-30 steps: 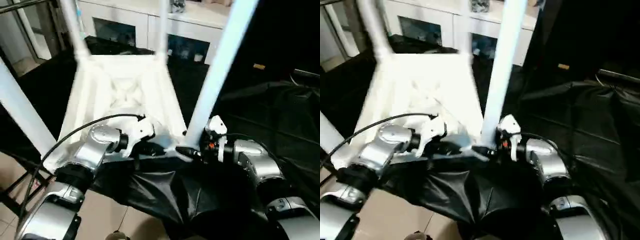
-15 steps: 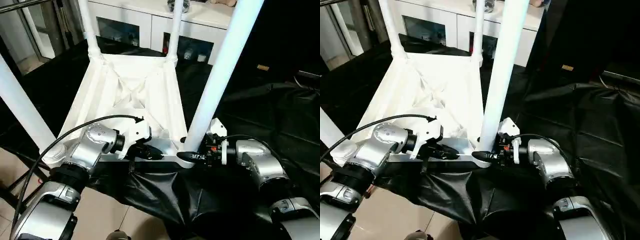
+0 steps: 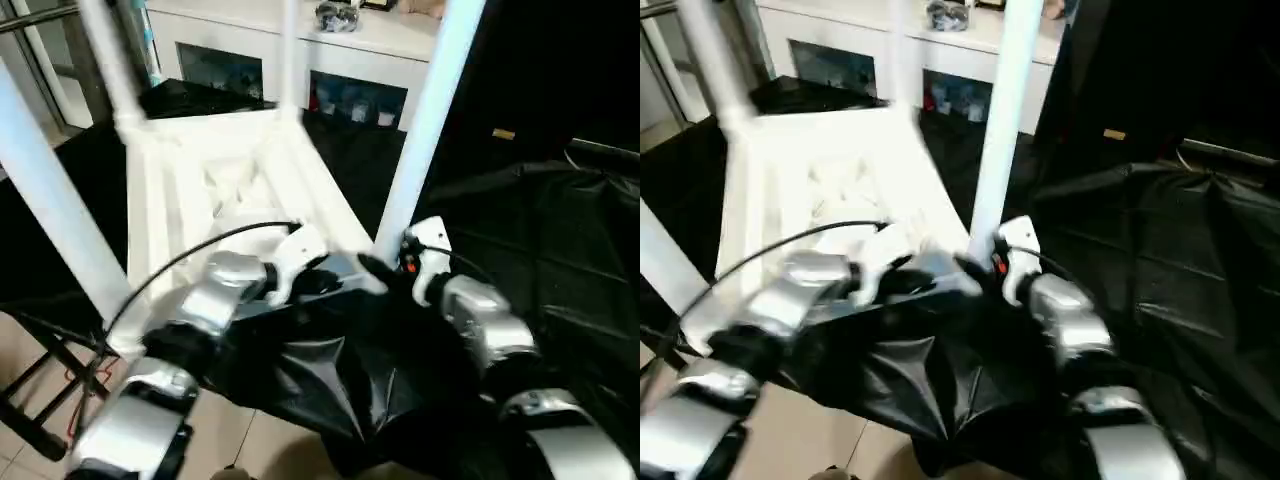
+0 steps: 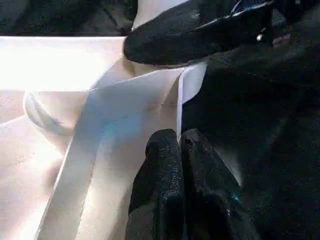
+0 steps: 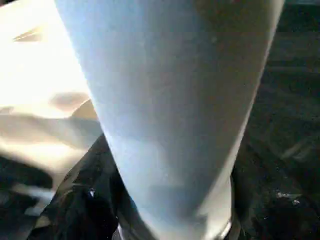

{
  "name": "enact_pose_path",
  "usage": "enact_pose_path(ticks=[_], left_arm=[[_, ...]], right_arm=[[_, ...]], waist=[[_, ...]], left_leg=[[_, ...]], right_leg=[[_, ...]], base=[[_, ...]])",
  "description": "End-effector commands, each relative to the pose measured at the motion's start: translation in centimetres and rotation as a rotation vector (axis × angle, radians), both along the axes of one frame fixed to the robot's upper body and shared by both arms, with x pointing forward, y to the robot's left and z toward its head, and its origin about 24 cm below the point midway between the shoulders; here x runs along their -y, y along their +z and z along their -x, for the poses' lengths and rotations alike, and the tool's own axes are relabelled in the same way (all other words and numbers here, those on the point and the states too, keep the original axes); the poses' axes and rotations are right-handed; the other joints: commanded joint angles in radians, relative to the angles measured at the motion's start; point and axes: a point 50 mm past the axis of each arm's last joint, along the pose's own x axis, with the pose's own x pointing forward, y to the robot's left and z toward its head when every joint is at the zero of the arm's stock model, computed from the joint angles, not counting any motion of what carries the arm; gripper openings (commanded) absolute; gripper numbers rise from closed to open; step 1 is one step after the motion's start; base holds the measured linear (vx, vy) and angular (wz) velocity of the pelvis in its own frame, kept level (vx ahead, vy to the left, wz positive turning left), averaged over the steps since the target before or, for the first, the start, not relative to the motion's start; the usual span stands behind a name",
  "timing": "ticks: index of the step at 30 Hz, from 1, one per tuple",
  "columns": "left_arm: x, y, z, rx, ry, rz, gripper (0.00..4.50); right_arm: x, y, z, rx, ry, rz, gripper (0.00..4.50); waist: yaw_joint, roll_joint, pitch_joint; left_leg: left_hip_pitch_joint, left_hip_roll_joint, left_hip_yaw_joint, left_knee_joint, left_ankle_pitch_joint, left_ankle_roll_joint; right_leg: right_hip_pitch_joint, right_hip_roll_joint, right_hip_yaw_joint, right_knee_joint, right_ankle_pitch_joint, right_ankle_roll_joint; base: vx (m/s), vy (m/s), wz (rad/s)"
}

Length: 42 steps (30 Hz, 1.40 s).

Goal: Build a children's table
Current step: Rotate leg to tighten

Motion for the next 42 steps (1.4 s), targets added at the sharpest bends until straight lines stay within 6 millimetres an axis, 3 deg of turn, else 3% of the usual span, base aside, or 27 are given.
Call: enact_pose_path(ticks=[1,5,8,12,16,19,22,25,28,36,42], left_arm=[[2.9,0.9,0.2,0.034,-0.047,0.051,0.00],[2.9,0.8,0.4,0.032,-0.057,0.060,0.00],[2.4,0.9,0.4,0.030,-0.067,0.061,0.00],[0.8,1.0,0.5,0.020,-0.118,0.054,0.00],[-1.0,1.1,1.1,-0.009,-0.215,0.052,0.00],[-1.5,1.2,1.4,-0.022,-0.255,0.064,0.00],[-2.5,1.3,1.6,-0.042,-0.285,0.054,0.00],[-3.4,1.3,1.7,-0.053,-0.296,0.040,0.00],[-4.0,1.4,1.9,-0.070,-0.322,0.031,0.00],[-4.6,1.4,2.0,-0.087,-0.335,0.023,0.00],[-4.2,1.2,1.9,-0.083,-0.305,0.025,0.00]], right_arm=[[-2.8,-2.0,1.3,-0.085,0.095,0.037,3.14],[-3.3,-1.4,1.1,-0.082,0.120,-0.040,3.30],[-2.9,-1.0,0.9,-0.059,0.158,-0.023,3.75],[-1.8,-0.1,1.3,0.004,0.364,0.003,3.80],[-0.2,1.1,2.2,0.030,0.574,-0.023,3.80],[0.3,1.3,2.4,0.037,0.628,0.000,3.80],[1.1,1.5,2.8,0.005,0.706,-0.004,3.80],[1.5,1.6,3.4,-0.030,0.799,-0.006,3.80],[1.5,1.4,3.8,-0.046,0.845,0.016,3.55],[1.1,1.3,4.2,-0.069,0.885,-0.008,3.05],[0.4,0.5,4.4,-0.073,0.805,-0.041,2.62]], waist=[[-0.003,0.006,-0.055],[-0.003,0.007,-0.055],[-0.003,0.008,-0.056],[-0.001,0.003,-0.057],[0.006,-0.002,-0.064],[0.009,0.002,-0.067],[0.012,0.003,-0.064],[0.017,0.003,-0.059],[0.021,0.002,-0.059],[0.031,0.002,-0.063],[0.034,0.001,-0.062]], left_leg=[[0.007,0.024,-0.011,-0.071,-0.323,-0.011],[0.007,0.024,-0.009,-0.071,-0.324,-0.003],[0.007,0.025,-0.010,-0.072,-0.321,-0.002],[0.005,0.025,-0.008,-0.069,-0.304,0.013],[-0.003,0.024,-0.004,-0.058,-0.207,0.059],[-0.005,0.029,0.000,-0.052,-0.141,0.084],[-0.003,0.030,0.001,-0.053,-0.171,0.081],[0.000,0.032,0.000,-0.057,-0.222,0.059],[0.001,0.032,-0.002,-0.059,-0.233,0.040],[0.000,0.031,0.000,-0.055,-0.186,0.048],[0.000,0.031,-0.001,-0.057,-0.199,0.039]], right_leg=[[0.035,-0.067,0.045,-0.094,-0.335,-0.154],[0.036,-0.066,0.045,-0.091,-0.298,-0.168],[0.037,-0.066,0.045,-0.089,-0.287,-0.172],[0.041,-0.068,0.045,-0.087,-0.261,-0.180],[0.052,-0.064,0.045,-0.069,-0.112,-0.214],[0.051,-0.060,0.039,-0.053,-0.002,-0.253],[0.050,-0.062,0.038,-0.057,-0.049,-0.264],[0.045,-0.065,0.040,-0.068,-0.147,-0.242],[0.043,-0.067,0.041,-0.070,-0.184,-0.225],[0.044,-0.064,0.041,-0.060,-0.105,-0.239],[0.044,-0.067,0.041,-0.063,-0.132,-0.231]], base=[[0.000,0.000,0.00],[0.000,0.000,0.00],[0.000,0.000,0.00],[0.000,0.000,0.00],[0.000,0.000,0.00],[0.000,0.000,0.00],[0.000,0.000,0.00],[0.000,0.000,0.00],[0.000,0.000,0.00],[0.000,0.000,0.00],[0.000,0.000,0.00]])
